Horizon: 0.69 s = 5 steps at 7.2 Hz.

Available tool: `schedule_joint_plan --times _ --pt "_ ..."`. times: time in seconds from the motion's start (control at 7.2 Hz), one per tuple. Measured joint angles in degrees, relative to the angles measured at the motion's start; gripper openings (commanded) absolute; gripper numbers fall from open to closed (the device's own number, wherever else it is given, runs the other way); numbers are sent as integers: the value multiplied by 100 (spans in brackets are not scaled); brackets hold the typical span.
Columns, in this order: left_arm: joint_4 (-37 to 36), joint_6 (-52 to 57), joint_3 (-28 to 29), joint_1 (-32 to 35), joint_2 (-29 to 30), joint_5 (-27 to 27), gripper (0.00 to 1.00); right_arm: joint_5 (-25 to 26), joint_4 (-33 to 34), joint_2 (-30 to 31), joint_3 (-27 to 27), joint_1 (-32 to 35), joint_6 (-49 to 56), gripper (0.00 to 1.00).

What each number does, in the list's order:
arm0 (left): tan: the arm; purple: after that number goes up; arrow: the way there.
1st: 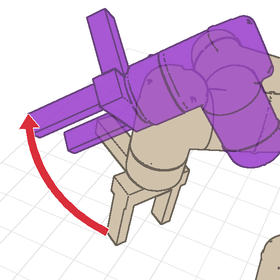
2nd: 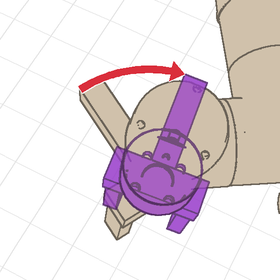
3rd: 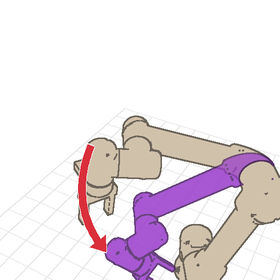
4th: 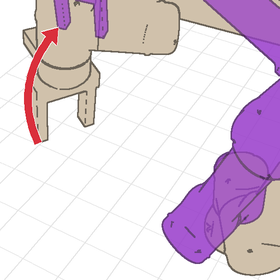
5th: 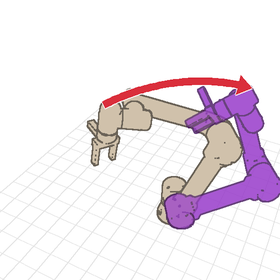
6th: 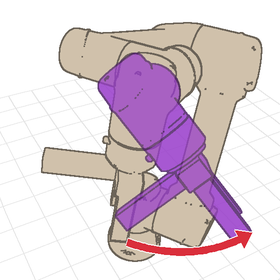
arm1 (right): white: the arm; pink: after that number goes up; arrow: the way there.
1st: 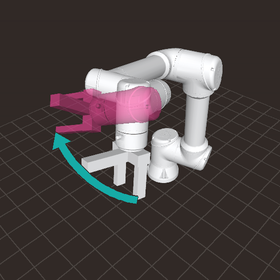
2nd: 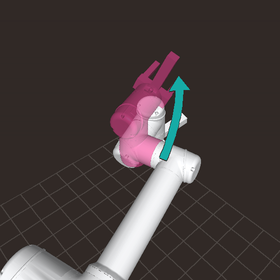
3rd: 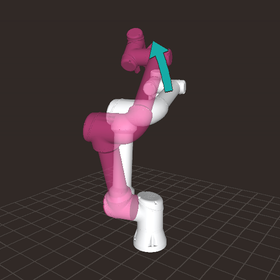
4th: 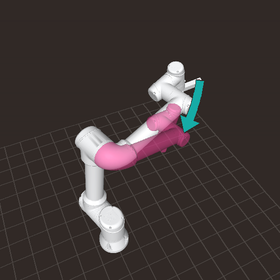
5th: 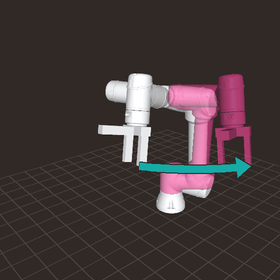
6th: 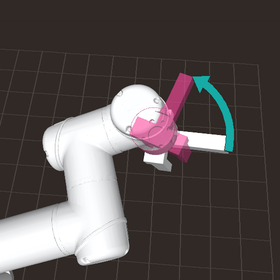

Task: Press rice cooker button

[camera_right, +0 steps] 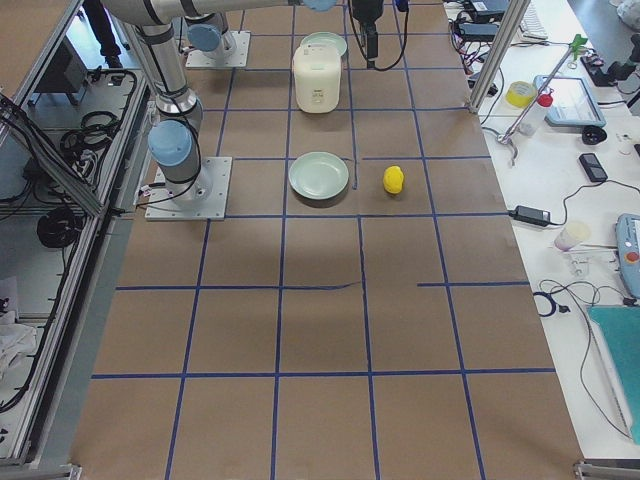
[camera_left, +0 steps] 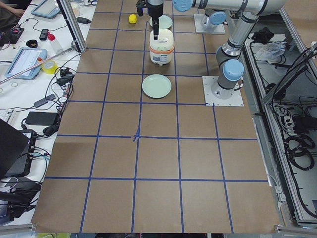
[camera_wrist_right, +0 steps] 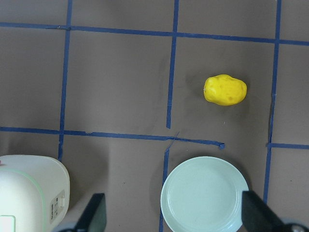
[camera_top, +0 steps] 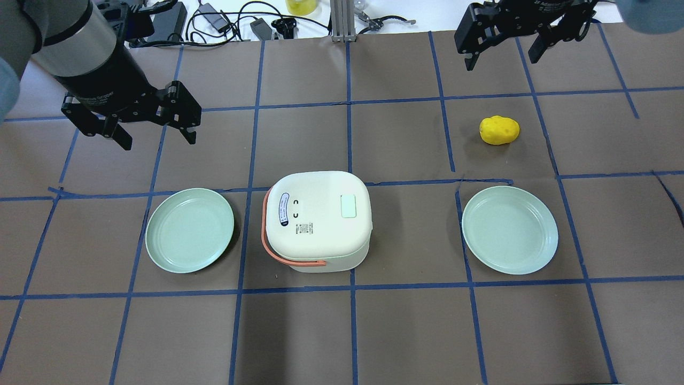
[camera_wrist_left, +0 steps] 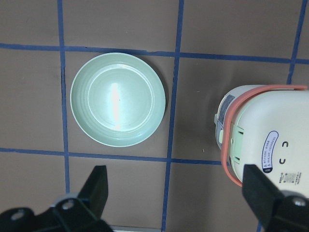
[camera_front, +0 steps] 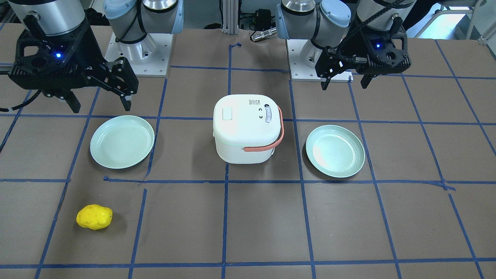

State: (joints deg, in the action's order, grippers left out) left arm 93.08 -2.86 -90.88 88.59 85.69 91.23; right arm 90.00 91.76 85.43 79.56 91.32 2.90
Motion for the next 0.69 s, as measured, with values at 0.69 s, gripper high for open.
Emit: schedule_joint_plan --times 0.69 --pt "0 4 0 0 0 0 100 -86 -3 11 19 68 -197 86"
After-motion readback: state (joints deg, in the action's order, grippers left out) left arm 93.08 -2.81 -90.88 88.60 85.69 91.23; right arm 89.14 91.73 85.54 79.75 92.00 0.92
